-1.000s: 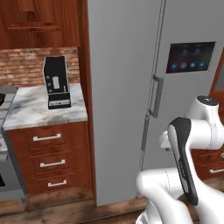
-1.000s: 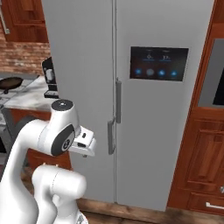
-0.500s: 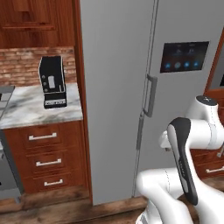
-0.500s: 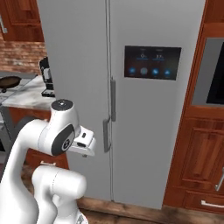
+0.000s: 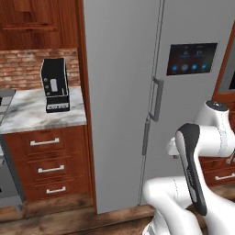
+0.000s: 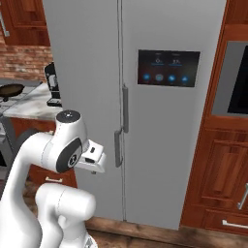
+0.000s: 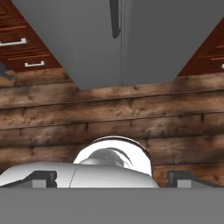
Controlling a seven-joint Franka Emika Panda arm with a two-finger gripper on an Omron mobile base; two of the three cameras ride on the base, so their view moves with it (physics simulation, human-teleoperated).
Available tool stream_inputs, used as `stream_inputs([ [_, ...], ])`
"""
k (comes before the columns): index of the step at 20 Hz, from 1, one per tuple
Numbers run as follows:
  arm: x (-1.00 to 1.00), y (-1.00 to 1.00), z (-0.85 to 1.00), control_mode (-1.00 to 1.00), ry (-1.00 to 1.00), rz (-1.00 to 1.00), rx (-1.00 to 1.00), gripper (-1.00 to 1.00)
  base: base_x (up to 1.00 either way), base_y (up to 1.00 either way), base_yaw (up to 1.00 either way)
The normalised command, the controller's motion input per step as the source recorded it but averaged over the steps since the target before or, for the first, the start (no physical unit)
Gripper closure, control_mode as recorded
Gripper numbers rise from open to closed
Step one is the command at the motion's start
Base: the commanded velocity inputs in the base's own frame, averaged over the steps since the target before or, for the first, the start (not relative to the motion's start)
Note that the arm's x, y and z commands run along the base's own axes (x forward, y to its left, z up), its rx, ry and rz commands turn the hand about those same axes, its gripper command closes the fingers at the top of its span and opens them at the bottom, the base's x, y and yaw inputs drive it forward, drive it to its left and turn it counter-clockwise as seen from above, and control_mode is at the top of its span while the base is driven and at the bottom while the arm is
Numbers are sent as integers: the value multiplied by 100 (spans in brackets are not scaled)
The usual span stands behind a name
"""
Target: Place one of the steaks on the plate and the other in the bowl. Then place the bowl in the fridge.
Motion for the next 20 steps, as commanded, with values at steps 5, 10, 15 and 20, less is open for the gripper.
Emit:
stream_inputs([
  [5, 4, 0, 0, -100, 0, 0, 0, -100, 2, 0, 0],
  [10, 71, -36, 0, -100, -3, 13, 0, -100, 0, 0, 0],
  [15, 100, -38, 10, -100, -53, 6, 0, -100, 0, 0, 0],
  [20, 99, -1, 65, -100, -6, -2, -9, -100, 0, 0, 0],
])
